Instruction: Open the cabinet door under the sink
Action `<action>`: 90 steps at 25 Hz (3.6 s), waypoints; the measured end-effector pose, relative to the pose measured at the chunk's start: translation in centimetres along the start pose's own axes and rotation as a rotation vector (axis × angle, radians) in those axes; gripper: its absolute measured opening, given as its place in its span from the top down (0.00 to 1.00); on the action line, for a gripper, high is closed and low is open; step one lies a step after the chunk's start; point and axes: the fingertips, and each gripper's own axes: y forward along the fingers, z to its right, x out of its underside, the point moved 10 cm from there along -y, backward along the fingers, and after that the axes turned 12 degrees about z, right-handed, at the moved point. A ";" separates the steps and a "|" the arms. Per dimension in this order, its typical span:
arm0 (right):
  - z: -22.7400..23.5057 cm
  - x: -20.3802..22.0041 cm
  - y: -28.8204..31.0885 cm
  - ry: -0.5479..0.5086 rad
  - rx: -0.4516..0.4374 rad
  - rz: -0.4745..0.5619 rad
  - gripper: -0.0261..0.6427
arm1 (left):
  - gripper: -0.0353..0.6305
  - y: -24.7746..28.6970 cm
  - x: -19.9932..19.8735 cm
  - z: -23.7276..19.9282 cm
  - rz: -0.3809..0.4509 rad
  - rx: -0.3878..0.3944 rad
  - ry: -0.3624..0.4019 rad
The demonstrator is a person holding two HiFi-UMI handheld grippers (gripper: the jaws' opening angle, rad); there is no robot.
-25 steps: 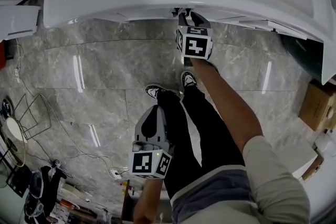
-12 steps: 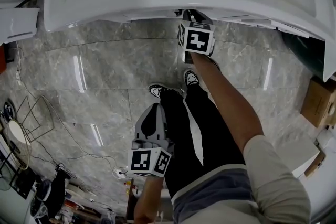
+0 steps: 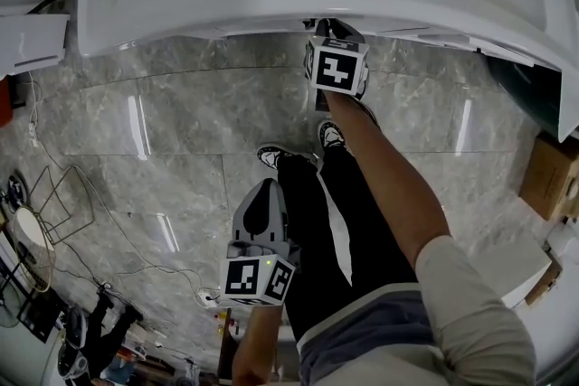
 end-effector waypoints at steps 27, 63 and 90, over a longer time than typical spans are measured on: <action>1.0 2.5 -2.9 -0.024 -0.101 0.014 0.88 | 0.95 -1.5 -1.2 -0.4 -0.027 0.061 0.046; 3.2 6.4 -6.9 -0.241 -0.297 0.043 0.88 | 0.95 -3.8 0.3 3.8 -0.082 0.140 0.169; 5.7 9.4 -10.9 -0.317 -0.379 0.029 0.88 | 0.95 -3.4 2.3 8.9 -0.120 0.212 0.216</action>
